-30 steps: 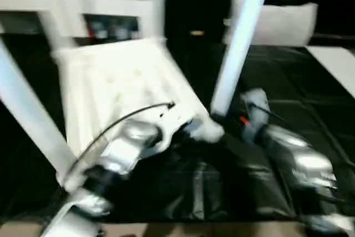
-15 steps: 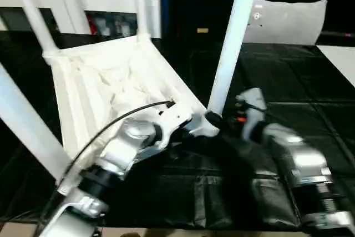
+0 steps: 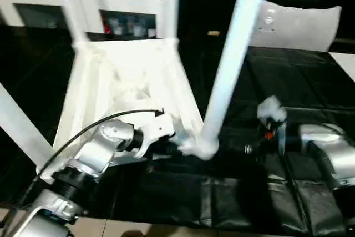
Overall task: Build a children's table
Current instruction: Rotate leg to tighten
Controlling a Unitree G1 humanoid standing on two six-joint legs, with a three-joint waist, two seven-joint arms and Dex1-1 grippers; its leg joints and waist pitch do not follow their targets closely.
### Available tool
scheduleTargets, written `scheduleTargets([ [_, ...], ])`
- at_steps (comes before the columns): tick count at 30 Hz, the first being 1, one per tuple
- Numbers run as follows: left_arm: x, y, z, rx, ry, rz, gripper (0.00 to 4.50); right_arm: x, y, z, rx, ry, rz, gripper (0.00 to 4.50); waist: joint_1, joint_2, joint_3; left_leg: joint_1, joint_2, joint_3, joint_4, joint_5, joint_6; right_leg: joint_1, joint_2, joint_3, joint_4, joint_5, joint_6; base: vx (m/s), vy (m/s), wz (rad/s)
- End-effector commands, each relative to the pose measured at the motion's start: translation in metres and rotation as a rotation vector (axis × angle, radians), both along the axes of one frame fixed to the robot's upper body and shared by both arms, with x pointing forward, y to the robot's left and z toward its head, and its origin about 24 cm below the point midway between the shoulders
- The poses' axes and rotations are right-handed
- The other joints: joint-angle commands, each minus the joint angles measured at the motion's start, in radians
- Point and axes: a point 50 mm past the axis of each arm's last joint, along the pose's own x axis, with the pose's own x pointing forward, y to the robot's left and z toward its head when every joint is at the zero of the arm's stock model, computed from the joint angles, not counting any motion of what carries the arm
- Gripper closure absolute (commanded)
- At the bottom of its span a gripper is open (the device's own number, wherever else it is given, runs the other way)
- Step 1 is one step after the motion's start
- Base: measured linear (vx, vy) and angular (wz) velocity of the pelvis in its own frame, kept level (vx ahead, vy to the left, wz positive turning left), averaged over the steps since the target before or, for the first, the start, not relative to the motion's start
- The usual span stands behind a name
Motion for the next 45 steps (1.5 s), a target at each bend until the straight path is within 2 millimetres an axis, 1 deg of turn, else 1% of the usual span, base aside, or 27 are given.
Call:
scheduleTargets([
  [1,-0.005,-0.015,0.011,-0.047,-0.022,-0.133,4.50,0.001,0.002,0.004,0.015,-0.008,0.041,0.50,-0.004,-0.009,-0.070,0.002,0.032,-0.001,-0.065,-0.156,0.070,0.060,-0.066,0.058,-0.065,-0.275,-0.170,0.000,0.000,0.00],
  [4,-0.006,-0.016,0.012,-0.049,-0.018,-0.151,4.50,0.002,0.008,0.000,0.034,0.023,0.074,0.75,0.001,-0.011,-0.070,0.001,0.032,-0.001,-0.065,-0.160,0.061,0.061,-0.067,0.058,-0.064,-0.289,-0.167,0.000,0.000,0.00],
  [8,-0.006,-0.017,0.012,-0.049,-0.016,-0.163,4.50,0.001,0.014,-0.005,0.052,0.071,0.112,1.07,0.003,-0.011,-0.069,0.001,0.031,-0.003,-0.066,-0.175,0.048,0.061,-0.068,0.057,-0.070,-0.341,-0.144,0.000,0.000,0.00],
  [11,-0.006,-0.016,0.011,-0.048,-0.013,-0.164,4.50,0.000,0.014,-0.006,0.062,0.090,0.123,1.38,0.003,-0.011,-0.068,0.001,0.032,-0.004,-0.067,-0.177,0.045,0.061,-0.068,0.057,-0.071,-0.349,-0.137,0.000,0.000,0.00],
  [15,-0.007,-0.015,0.010,-0.046,-0.005,-0.164,4.50,-0.002,0.014,-0.008,0.080,0.111,0.141,1.60,0.003,-0.013,-0.070,0.000,0.031,-0.003,-0.066,-0.172,0.046,0.061,-0.068,0.057,-0.071,-0.353,-0.129,0.000,0.000,0.00],
  [19,-0.006,-0.014,0.009,-0.044,-0.001,-0.159,4.50,-0.005,0.015,-0.008,0.087,0.121,0.147,2.01,0.004,-0.011,-0.070,0.000,0.032,-0.003,-0.066,-0.165,0.046,0.060,-0.067,0.057,-0.069,-0.339,-0.136,0.000,0.000,0.00],
  [23,-0.002,-0.014,0.009,-0.076,0.007,-0.060,4.50,-0.016,0.029,-0.008,0.173,0.146,0.122,2.24,0.009,-0.010,-0.069,0.001,0.032,-0.004,-0.069,-0.169,0.041,0.062,-0.067,0.059,-0.071,-0.341,-0.125,0.000,0.000,0.00],
  [25,0.002,-0.017,0.011,-0.095,0.015,0.019,4.50,-0.015,0.038,-0.023,0.161,0.146,0.026,2.37,0.008,-0.008,-0.067,0.002,0.031,-0.004,-0.070,-0.184,0.032,0.058,-0.069,0.057,-0.076,-0.370,-0.121,0.000,0.000,0.00],
  [27,0.004,-0.019,0.012,-0.106,0.023,0.063,4.50,-0.014,0.043,-0.031,0.139,0.137,-0.040,2.46,-0.003,-0.007,-0.061,0.006,0.026,-0.007,-0.072,-0.244,0.012,0.056,-0.072,0.048,-0.093,-0.498,-0.084,0.000,0.000,0.00],
  [28,0.007,-0.023,0.013,-0.121,0.025,0.123,4.50,-0.008,0.048,-0.042,0.107,0.130,-0.164,2.49,-0.005,-0.008,-0.060,0.008,0.025,-0.008,-0.072,-0.252,0.008,0.055,-0.073,0.047,-0.098,-0.524,-0.073,0.000,0.000,0.00],
  [29,0.010,-0.025,0.014,-0.131,0.026,0.164,4.50,-0.003,0.053,-0.049,0.082,0.127,-0.250,2.51,-0.015,-0.002,-0.058,0.005,0.024,-0.011,-0.074,-0.259,-0.006,0.055,-0.073,0.044,-0.101,-0.552,-0.059,0.000,0.000,0.00],
  [30,0.012,-0.028,0.015,-0.137,0.025,0.208,4.50,0.002,0.058,-0.056,0.058,0.122,-0.341,2.51,-0.033,-0.006,-0.054,0.000,0.019,-0.016,-0.074,-0.291,-0.017,0.059,-0.072,0.032,-0.110,-0.604,-0.033,0.000,0.000,0.00],
  [31,0.013,-0.028,0.015,-0.137,0.024,0.214,4.50,0.003,0.059,-0.057,0.055,0.122,-0.352,2.54,-0.041,-0.007,-0.056,-0.003,0.017,-0.018,-0.073,-0.300,-0.021,0.063,-0.074,0.027,-0.113,-0.628,-0.017,0.000,0.000,0.00],
  [32,0.016,-0.033,0.014,-0.133,0.017,0.285,4.50,0.010,0.072,-0.063,0.041,0.124,-0.490,2.57,-0.057,0.003,-0.055,0.001,0.017,-0.022,-0.074,-0.332,-0.026,0.064,-0.073,0.017,-0.126,-0.656,0.005,0.000,0.000,0.00],
  [33,0.017,-0.034,0.013,-0.131,0.016,0.302,4.50,0.011,0.076,-0.064,0.040,0.126,-0.525,2.58,-0.074,0.003,-0.053,0.007,0.014,-0.025,-0.071,-0.362,-0.027,0.061,-0.072,0.002,-0.141,-0.681,0.022,0.000,0.000,0.00],
  [34,0.020,-0.037,0.012,-0.121,0.013,0.350,4.50,0.014,0.083,-0.065,0.038,0.125,-0.615,2.58,-0.083,0.007,-0.053,0.010,0.014,-0.028,-0.070,-0.374,-0.026,0.063,-0.071,-0.006,-0.146,-0.685,0.029,0.000,0.000,0.00],
  [35,0.022,-0.040,0.011,-0.119,0.008,0.400,4.50,0.018,0.089,-0.065,0.047,0.139,-0.719,2.58,-0.093,0.016,-0.054,0.008,0.020,-0.033,-0.073,-0.385,-0.023,0.072,-0.072,-0.015,-0.152,-0.659,0.031,0.000,0.000,0.00],
  [36,0.026,-0.046,0.009,-0.112,-0.010,0.475,4.50,0.020,0.100,-0.062,0.054,0.123,-0.809,2.58,-0.107,0.032,-0.050,0.015,0.029,-0.044,-0.080,-0.453,-0.020,0.076,-0.070,-0.035,-0.159,-0.641,0.028,0.000,0.000,0.00],
  [37,0.028,-0.050,0.009,-0.115,-0.022,0.513,4.50,0.024,0.098,-0.056,0.047,0.081,-0.826,2.58,-0.114,0.037,-0.048,0.020,0.037,-0.048,-0.085,-0.495,-0.021,0.079,-0.066,-0.039,-0.159,-0.615,0.025,0.000,0.000,0.00],
  [38,0.028,-0.057,0.009,-0.132,-0.023,0.524,4.50,0.034,0.082,-0.047,0.017,0.019,-0.813,2.25,-0.123,0.038,-0.046,0.018,0.063,-0.060,-0.108,-0.594,-0.018,0.097,-0.059,-0.038,-0.131,-0.524,0.012,0.000,0.000,0.00],
  [39,0.028,-0.058,0.009,-0.135,-0.023,0.525,4.50,0.035,0.079,-0.046,0.012,0.010,-0.812,2.05,-0.116,0.043,-0.041,0.009,0.098,-0.069,-0.148,-0.712,-0.016,0.116,-0.048,-0.008,-0.059,-0.413,-0.003,0.000,0.000,0.00],
  [40,0.027,-0.060,0.010,-0.148,-0.022,0.522,4.50,0.038,0.072,-0.044,0.005,0.001,-0.808,1.91,-0.111,0.042,-0.038,0.007,0.108,-0.068,-0.163,-0.753,-0.018,0.118,-0.047,0.012,-0.026,-0.361,-0.017,0.000,0.000,0.00],
  [41,0.026,-0.063,0.011,-0.157,-0.023,0.521,4.50,0.040,0.070,-0.043,0.010,0.005,-0.812,1.85,-0.107,0.021,-0.033,0.036,0.072,-0.046,-0.141,-0.742,-0.025,0.079,-0.056,0.037,-0.064,-0.428,-0.035,0.000,0.000,0.00],
  [42,0.025,-0.064,0.011,-0.162,-0.025,0.510,4.50,0.040,0.069,-0.043,0.031,0.023,-0.813,1.71,-0.099,-0.008,-0.027,0.092,-0.021,-0.020,-0.039,-0.544,-0.017,0.010,-0.083,-0.004,-0.186,-0.807,0.033,0.000,0.000,0.00],
  [43,0.024,-0.064,0.012,-0.159,-0.032,0.490,4.50,0.040,0.066,-0.039,0.044,0.012,-0.799,1.57,-0.097,-0.008,-0.025,0.098,-0.037,-0.008,-0.005,-0.438,0.002,0.000,-0.100,-0.011,-0.210,-0.908,0.055,0.000,0.000,0.00],
  [44,0.022,-0.064,0.012,-0.152,-0.042,0.462,4.50,0.040,0.063,-0.034,0.052,-0.009,-0.788,1.48,-0.091,-0.005,-0.041,0.040,-0.030,-0.014,-0.021,-0.304,0.037,0.061,-0.106,-0.016,-0.190,-0.878,0.094,0.080,-0.013,-0.10],
  [45,0.021,-0.064,0.012,-0.153,-0.045,0.451,4.50,0.040,0.062,-0.033,0.054,-0.013,-0.786,1.48,-0.075,0.010,-0.056,0.009,-0.005,-0.028,-0.053,-0.247,0.034,0.089,-0.100,-0.013,-0.161,-0.731,0.092,0.109,0.011,-0.15],
])
